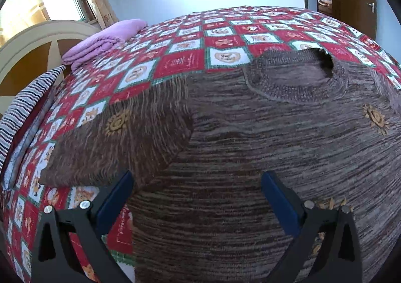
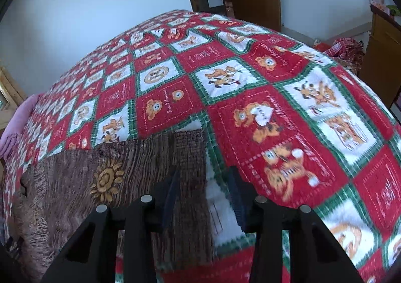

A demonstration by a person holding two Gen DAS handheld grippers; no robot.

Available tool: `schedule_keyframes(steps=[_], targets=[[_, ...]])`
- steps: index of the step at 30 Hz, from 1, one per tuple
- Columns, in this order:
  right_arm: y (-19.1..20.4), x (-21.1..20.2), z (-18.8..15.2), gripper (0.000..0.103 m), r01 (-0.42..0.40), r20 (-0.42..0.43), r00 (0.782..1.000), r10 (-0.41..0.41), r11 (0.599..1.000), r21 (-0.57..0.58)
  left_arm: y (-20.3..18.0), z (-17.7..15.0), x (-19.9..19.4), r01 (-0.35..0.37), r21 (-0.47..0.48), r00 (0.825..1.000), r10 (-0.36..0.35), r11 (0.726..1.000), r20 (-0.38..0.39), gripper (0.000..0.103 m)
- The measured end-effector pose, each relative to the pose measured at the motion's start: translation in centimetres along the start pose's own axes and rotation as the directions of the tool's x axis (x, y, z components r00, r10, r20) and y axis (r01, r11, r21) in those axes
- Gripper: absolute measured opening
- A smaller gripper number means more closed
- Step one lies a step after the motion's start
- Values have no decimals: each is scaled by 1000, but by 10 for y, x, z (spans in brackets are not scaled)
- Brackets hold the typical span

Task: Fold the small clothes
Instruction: 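Lower the right tool to the sweater sleeve nearest it, then grasp the sleeve cuff with the right tool and fold it across the body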

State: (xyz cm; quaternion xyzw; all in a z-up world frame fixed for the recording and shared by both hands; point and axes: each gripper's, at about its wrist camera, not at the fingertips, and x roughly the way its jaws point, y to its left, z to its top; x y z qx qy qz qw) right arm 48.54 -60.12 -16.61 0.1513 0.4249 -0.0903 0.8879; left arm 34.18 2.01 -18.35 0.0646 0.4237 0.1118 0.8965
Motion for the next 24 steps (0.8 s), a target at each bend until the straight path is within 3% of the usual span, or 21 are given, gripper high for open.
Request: schedule_keyframes(steps=[3, 5, 6, 11, 24], targets=[[5, 9, 1, 40, 6, -9, 1000, -6, 1000, -29, -5, 0, 4, 0, 12, 1000, 0, 1000, -17, 103], [11, 14, 0, 11, 11, -16, 1000, -12, 998, -61, -5, -1, 5, 7, 10, 1000, -7, 1000, -22, 103], [14, 14, 0, 6, -13, -23, 1000, 11, 997, -71, -3, 0, 6, 20, -3, 999, -20, 1000, -26, 103], [30, 2, 0, 5, -28, -32, 999, 24, 993, -114, 6, -2, 9, 63, -60, 997, -66, 996, -41, 103], [97, -66, 17, 5, -44, 31, 998, 52, 976, -215, 13, -4, 7, 68, -96, 997, -70, 993, -19, 103]])
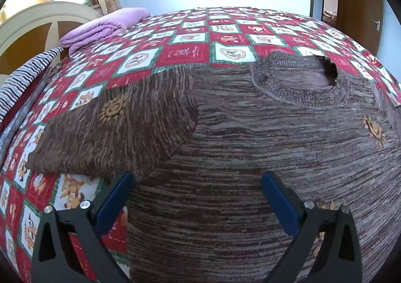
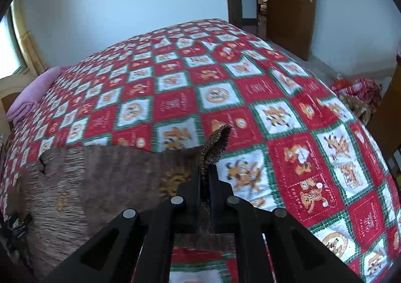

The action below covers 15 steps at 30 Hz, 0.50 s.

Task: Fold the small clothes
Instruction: 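Grasp the sleeve cuff with the right tool and fold it across the body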

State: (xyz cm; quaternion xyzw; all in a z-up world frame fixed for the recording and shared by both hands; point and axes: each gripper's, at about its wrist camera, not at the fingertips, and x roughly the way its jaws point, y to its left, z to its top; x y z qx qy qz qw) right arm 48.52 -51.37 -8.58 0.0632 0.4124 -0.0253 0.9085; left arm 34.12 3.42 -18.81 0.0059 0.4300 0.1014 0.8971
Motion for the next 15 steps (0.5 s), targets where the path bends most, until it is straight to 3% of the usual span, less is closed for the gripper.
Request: schedule_keyframes(steps=[15], targets=[[121, -66, 26, 5, -97, 17, 995, 101, 985, -140, 8, -1, -1, 48, -39, 999, -47, 998, 12, 103]])
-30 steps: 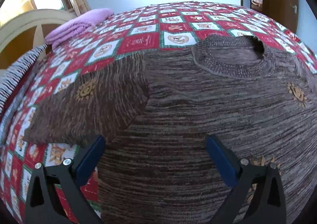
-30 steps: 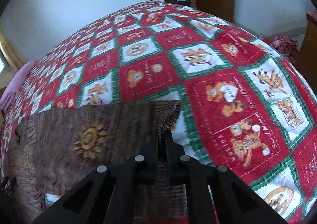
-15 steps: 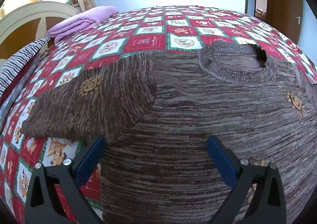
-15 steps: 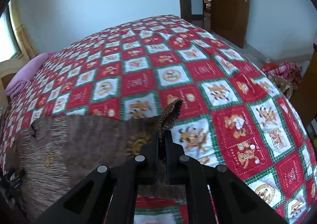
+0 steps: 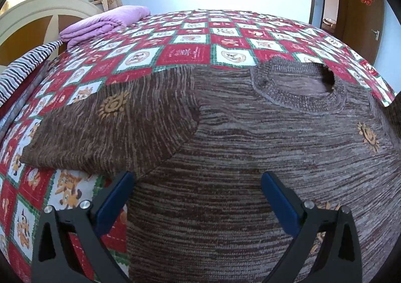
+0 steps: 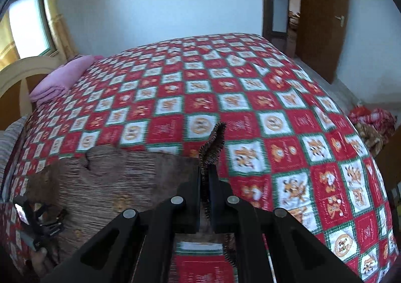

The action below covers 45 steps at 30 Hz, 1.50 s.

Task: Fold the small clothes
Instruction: 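Grasp the sleeve cuff with the right tool and fold it across the body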

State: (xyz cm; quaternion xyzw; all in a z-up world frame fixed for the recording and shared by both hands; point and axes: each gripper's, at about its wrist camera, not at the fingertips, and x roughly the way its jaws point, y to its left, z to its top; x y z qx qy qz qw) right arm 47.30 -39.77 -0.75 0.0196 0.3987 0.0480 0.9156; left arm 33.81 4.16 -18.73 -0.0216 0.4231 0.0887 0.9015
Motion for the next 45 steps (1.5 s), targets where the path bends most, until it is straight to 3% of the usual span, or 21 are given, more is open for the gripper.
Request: schedule_keyframes(steps=[15, 21, 27, 28, 30, 31, 33, 35, 37, 39, 42, 45], targets=[[110, 2, 15, 5, -105, -14, 994, 104, 989, -100, 8, -1, 0, 50, -41, 999, -50, 998, 4, 103], [161, 31, 8, 5, -164, -52, 986, 159, 980, -110, 9, -1, 0, 53, -45, 999, -53, 998, 4, 103], [214, 88, -15, 6, -220, -74, 974, 213, 969, -112, 9, 0, 0, 59, -51, 998, -58, 997, 6, 103], [221, 106, -22, 9, -236, -92, 970, 227, 966, -109, 10, -1, 0, 59, -51, 998, -59, 997, 6, 103], [231, 147, -42, 43, -254, -186, 955, 233, 962, -100, 10, -1, 0, 60, -53, 998, -60, 997, 7, 103], [233, 165, -55, 65, -241, -242, 947, 210, 965, -103, 10, 0, 0, 62, -56, 998, -61, 997, 7, 103], [233, 184, -80, 66, -251, -322, 923, 208, 963, -98, 12, 0, 1, 68, -62, 998, -68, 996, 8, 103], [231, 169, -94, 65, -251, -240, 949, 205, 951, -180, 13, 0, 1, 77, -70, 997, -76, 995, 11, 103], [223, 153, -101, 65, -271, -258, 942, 215, 941, -203, 13, 0, 1, 81, -73, 997, -81, 994, 12, 103], [204, 127, -101, 65, -279, -204, 950, 238, 938, -207, 12, 0, 1, 83, -74, 997, -82, 994, 13, 103], [169, 103, -94, 65, -171, -100, 983, 151, 955, -241, 13, 0, 1, 82, -75, 997, -82, 994, 13, 103], [119, 105, -89, 65, -105, -96, 991, 91, 982, -155, 13, 0, 1, 82, -75, 997, -81, 994, 13, 103]])
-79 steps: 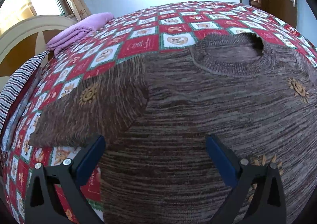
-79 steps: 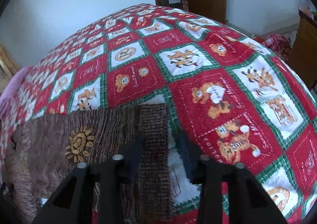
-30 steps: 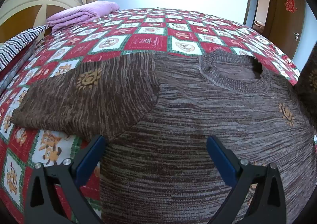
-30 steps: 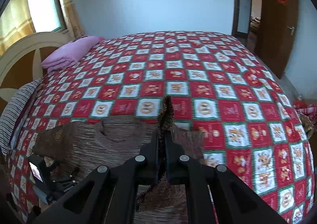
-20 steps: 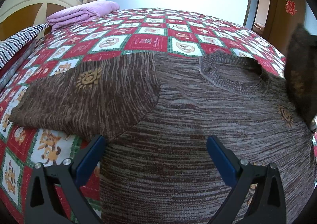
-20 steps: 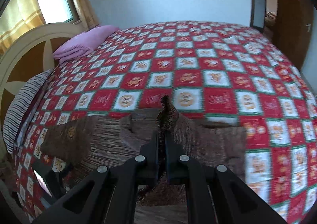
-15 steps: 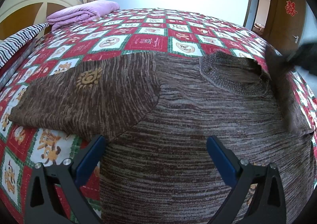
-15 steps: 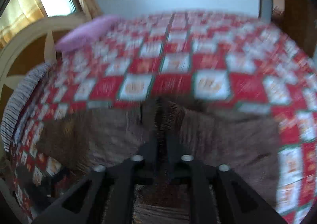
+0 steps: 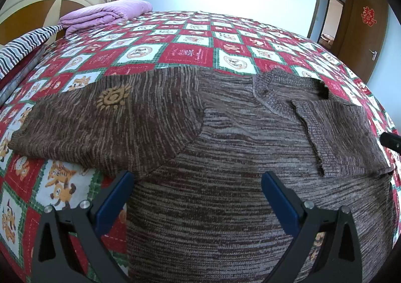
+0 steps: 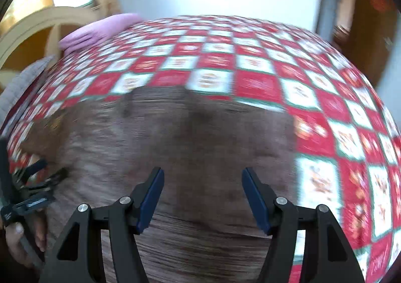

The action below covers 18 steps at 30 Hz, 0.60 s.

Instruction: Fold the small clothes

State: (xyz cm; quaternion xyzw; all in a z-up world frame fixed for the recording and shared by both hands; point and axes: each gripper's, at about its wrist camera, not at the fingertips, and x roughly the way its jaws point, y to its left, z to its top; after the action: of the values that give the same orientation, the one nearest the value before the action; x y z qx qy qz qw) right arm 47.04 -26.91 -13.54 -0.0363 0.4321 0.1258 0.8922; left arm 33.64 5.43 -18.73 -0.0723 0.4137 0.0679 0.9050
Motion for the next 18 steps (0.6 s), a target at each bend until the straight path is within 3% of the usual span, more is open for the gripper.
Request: schedule_keyframes(steps=[4, 6, 9, 12, 14, 16, 18], targets=[[-36, 10, -20, 48, 140, -57, 989, -140, 990, 0, 2, 0, -1, -1, -3, 1000, 1, 1000, 0, 103], [-50, 15, -35, 48, 230, -87, 969, -232, 973, -30, 2, 0, -1, -4, -6, 1000, 4, 1000, 0, 103], [-79, 12, -49, 48, 212, -95, 974, -207, 977, 39, 1, 0, 0, -13, 0, 1000, 13, 1000, -2, 103], [-83, 4, -47, 48, 234, -87, 969, -229, 971, 49, 0, 0, 0, -21, 6, 1000, 21, 1000, -4, 103], [-79, -1, -39, 48, 226, -75, 972, -221, 971, 73, 0, -1, 0, -28, 7, 1000, 28, 1000, -3, 103], [-70, -7, -20, 48, 166, -16, 986, -166, 982, 93, -1, -1, 1, -38, 11, 999, 38, 999, -5, 103], [-58, -1, 3, 48, 180, 24, 983, -182, 980, 80, -2, -1, 2, -46, 16, 999, 46, 999, -7, 103]])
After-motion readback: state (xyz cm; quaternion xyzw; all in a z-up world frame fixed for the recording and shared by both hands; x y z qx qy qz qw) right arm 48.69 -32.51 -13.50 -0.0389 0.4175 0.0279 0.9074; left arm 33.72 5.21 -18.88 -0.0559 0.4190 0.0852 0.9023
